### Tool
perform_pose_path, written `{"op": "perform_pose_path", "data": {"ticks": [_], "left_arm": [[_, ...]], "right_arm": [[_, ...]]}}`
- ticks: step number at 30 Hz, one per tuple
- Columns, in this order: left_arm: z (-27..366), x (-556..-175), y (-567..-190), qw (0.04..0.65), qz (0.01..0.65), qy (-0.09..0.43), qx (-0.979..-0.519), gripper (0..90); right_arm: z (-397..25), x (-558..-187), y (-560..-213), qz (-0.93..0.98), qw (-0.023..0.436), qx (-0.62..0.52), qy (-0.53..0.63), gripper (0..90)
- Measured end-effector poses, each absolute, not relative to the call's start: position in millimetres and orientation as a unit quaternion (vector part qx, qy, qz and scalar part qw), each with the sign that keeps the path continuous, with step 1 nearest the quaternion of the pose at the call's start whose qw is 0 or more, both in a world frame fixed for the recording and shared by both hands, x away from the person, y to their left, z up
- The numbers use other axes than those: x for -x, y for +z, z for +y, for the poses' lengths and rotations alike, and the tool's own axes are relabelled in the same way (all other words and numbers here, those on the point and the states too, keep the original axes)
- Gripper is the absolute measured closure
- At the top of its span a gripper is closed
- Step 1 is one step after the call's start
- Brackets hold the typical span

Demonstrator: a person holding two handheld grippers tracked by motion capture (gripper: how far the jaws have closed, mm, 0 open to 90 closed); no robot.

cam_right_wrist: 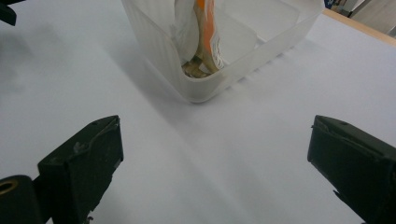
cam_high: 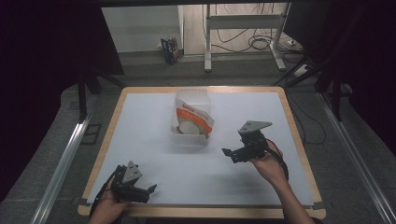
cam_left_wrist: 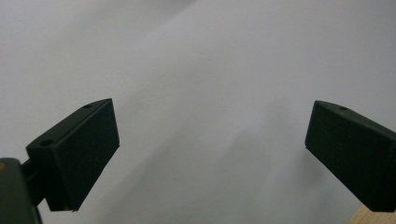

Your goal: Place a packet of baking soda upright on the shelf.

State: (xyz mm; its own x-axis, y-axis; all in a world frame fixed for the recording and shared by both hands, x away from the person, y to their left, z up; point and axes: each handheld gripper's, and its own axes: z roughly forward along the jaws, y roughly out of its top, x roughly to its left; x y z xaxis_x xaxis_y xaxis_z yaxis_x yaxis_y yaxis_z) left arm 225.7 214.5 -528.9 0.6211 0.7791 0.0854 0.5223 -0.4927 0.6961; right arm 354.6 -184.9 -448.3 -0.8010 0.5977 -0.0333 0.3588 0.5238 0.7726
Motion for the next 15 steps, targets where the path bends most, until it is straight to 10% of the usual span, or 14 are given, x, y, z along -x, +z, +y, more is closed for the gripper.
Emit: {"op": "perform_pose_path", "data": {"ticks": [15], "left_arm": [[215,-226,-529,0.323,0.390,0.198,-0.839,2.9]], "right_arm": [[-202,-336,-446,0.857,0.158,-0.284,0.401,3.3]]}}
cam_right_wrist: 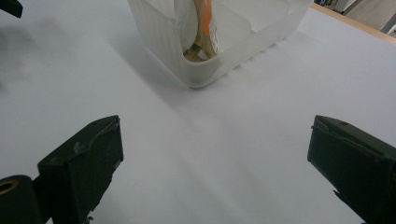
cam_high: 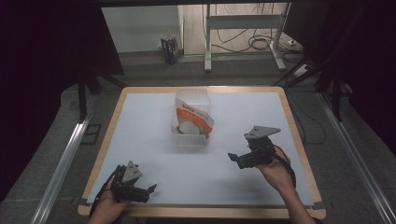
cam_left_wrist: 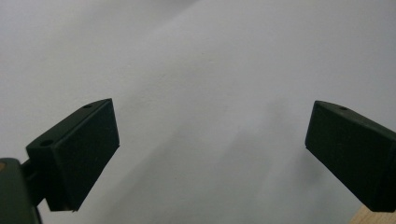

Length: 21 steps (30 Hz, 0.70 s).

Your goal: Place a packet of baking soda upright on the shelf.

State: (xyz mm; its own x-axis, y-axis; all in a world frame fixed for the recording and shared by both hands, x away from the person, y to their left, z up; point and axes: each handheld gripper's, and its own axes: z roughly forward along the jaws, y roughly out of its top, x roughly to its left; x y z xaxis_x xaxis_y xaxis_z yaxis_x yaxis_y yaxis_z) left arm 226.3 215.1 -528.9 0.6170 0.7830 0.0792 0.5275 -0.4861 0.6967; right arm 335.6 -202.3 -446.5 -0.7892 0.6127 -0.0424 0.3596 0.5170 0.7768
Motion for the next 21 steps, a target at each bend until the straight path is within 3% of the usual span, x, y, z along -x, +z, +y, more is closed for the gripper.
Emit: {"op": "perform_pose_path", "data": {"ticks": [21], "left_arm": [[215,-226,-529,0.321,0.393,0.199,-0.838,2.9]], "right_arm": [[-222,-317,-454,0.851,0.162,-0.298,0.400,3.3]]}}
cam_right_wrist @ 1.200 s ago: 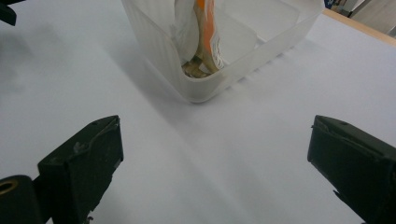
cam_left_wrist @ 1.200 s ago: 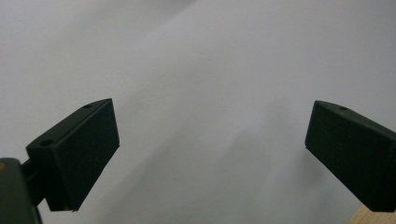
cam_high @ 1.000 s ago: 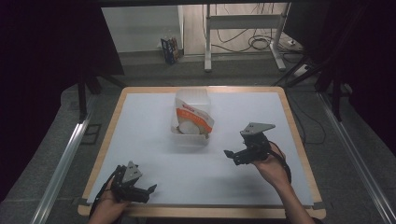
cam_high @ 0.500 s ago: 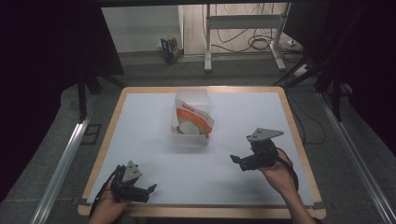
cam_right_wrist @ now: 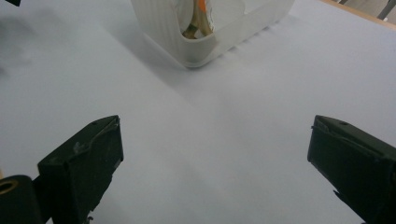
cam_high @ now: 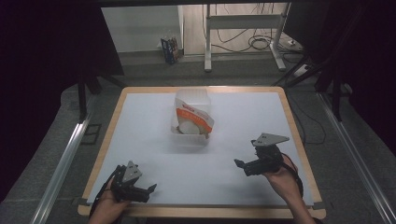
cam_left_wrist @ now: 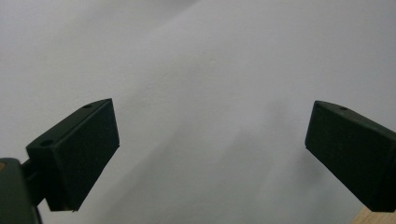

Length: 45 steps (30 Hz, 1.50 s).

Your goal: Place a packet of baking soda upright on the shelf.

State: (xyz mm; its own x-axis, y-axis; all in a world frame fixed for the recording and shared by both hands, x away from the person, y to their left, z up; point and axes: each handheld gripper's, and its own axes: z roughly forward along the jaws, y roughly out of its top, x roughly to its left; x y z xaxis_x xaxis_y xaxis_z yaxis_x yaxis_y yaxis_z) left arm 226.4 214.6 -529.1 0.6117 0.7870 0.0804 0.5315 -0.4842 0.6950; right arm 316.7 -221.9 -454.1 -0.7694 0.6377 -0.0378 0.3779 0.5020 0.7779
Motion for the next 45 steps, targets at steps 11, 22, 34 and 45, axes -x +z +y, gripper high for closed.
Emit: {"op": "perform_pose_path", "data": {"ticks": [11,22,34,45], "left_arm": [[214,-227,-529,0.318,0.391,0.200,-0.840,2.9],[213,-226,-529,0.315,0.390,0.201,-0.842,2.9],[212,-226,-530,0.312,0.388,0.203,-0.843,3.0],[211,-226,-530,0.310,0.387,0.204,-0.844,3.0]], "right_arm": [[-233,-310,-458,0.848,0.168,-0.308,0.397,3.2],[-246,-303,-461,0.846,0.170,-0.323,0.390,0.4],[-265,-291,-464,0.837,0.180,-0.344,0.384,0.0],[-280,-282,-471,0.837,0.194,-0.360,0.363,0.0]]}}
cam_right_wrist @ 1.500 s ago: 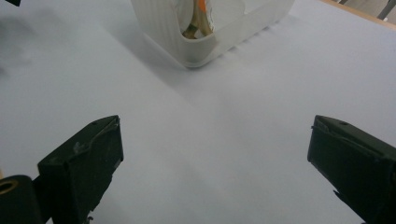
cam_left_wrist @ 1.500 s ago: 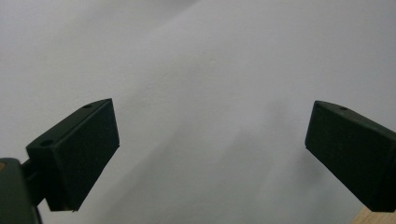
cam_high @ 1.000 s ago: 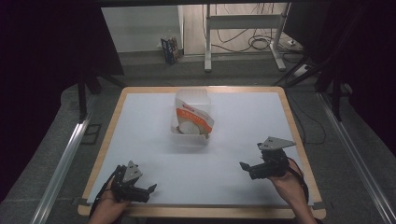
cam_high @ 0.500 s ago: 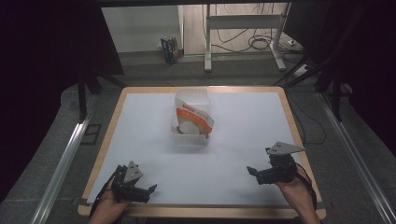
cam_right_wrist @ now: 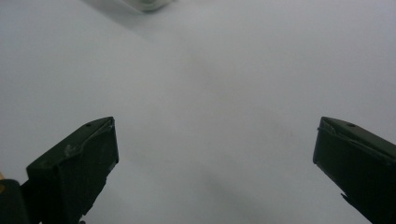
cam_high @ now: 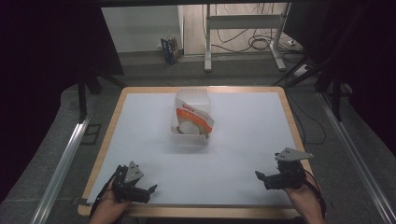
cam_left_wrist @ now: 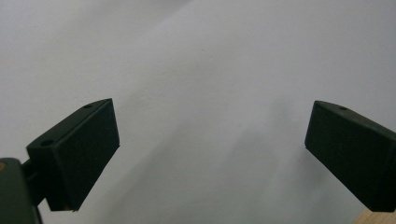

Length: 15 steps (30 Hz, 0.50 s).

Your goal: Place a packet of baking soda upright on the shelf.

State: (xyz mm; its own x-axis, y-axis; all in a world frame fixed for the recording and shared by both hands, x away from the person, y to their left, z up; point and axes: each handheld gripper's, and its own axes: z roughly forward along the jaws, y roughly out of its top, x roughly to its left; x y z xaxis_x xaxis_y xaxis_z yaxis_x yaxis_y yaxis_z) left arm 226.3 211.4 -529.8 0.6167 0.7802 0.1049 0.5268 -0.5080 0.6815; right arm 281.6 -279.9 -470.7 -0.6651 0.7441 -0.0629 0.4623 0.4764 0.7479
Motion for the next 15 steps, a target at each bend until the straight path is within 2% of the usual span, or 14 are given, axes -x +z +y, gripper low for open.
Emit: {"op": "perform_pose_path", "data": {"ticks": [15], "left_arm": [[211,-226,-530,0.308,0.387,0.205,-0.845,3.0]], "right_arm": [[-295,-275,-476,0.832,0.199,-0.386,0.345,0.0]]}}
